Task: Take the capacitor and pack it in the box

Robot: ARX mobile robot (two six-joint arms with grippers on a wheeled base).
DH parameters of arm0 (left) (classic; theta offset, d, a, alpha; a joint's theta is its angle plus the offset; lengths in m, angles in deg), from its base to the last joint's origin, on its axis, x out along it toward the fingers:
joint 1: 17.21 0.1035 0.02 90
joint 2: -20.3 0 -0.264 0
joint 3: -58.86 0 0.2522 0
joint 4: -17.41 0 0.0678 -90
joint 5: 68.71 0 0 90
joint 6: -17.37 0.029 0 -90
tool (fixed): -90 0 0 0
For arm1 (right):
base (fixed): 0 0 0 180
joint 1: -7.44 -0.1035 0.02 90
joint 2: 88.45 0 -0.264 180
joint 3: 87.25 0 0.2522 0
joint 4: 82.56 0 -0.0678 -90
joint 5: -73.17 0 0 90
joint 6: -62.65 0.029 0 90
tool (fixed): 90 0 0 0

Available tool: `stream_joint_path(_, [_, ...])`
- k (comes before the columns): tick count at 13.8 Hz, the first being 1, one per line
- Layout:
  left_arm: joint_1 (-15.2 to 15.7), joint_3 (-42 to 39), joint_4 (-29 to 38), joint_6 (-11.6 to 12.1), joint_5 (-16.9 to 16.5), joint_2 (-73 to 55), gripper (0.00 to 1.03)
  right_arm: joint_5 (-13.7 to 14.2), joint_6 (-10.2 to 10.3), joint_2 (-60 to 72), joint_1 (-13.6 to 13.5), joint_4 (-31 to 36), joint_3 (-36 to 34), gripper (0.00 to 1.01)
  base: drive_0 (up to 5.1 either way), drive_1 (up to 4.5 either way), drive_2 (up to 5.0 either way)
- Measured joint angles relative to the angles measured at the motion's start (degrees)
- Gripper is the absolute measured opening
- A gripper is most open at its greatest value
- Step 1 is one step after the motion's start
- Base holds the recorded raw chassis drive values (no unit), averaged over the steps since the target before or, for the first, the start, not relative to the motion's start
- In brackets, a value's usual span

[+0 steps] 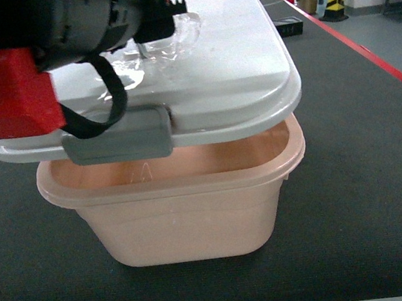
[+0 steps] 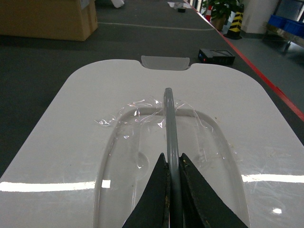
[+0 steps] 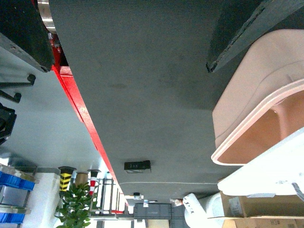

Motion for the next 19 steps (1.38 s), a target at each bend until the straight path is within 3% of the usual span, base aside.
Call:
stream_joint_path(6, [-0.8, 3.5, -2.6, -0.1, 3.2, -6.3, 0.02, 0.0, 0.0, 0.0, 0.0, 0.0, 0.0, 0.98, 0.0, 0.0, 0.0])
stream_joint_path(12, [-0.4, 3.2, -2.1, -2.1, 1.5, -7.5, 0.02, 0.0, 0.0, 0.0, 0.0, 0.0, 0.0, 0.98, 0.0, 0.0, 0.0])
stream_joint_path(13, [-0.3, 2.7, -2.1, -2.3, 0.9, -7.5, 0.06, 0.0, 0.0, 0.0, 0.0, 0.0, 0.0, 0.98, 0.0, 0.0, 0.0])
stream_joint_path(16, [-0.3, 2.0, 0.5, -1.9, 0.1, -7.5, 0.46, 0.0, 0.0, 0.0, 0.0, 0.0, 0.0, 0.98, 0.0, 0.0, 0.0])
stream_joint_path(19, [0.5, 1.2, 7.6, 0.6, -0.9, -7.1, 0.78, 0.0, 0.0, 0.0, 0.0, 0.0, 0.0, 0.98, 0.0, 0.0, 0.0])
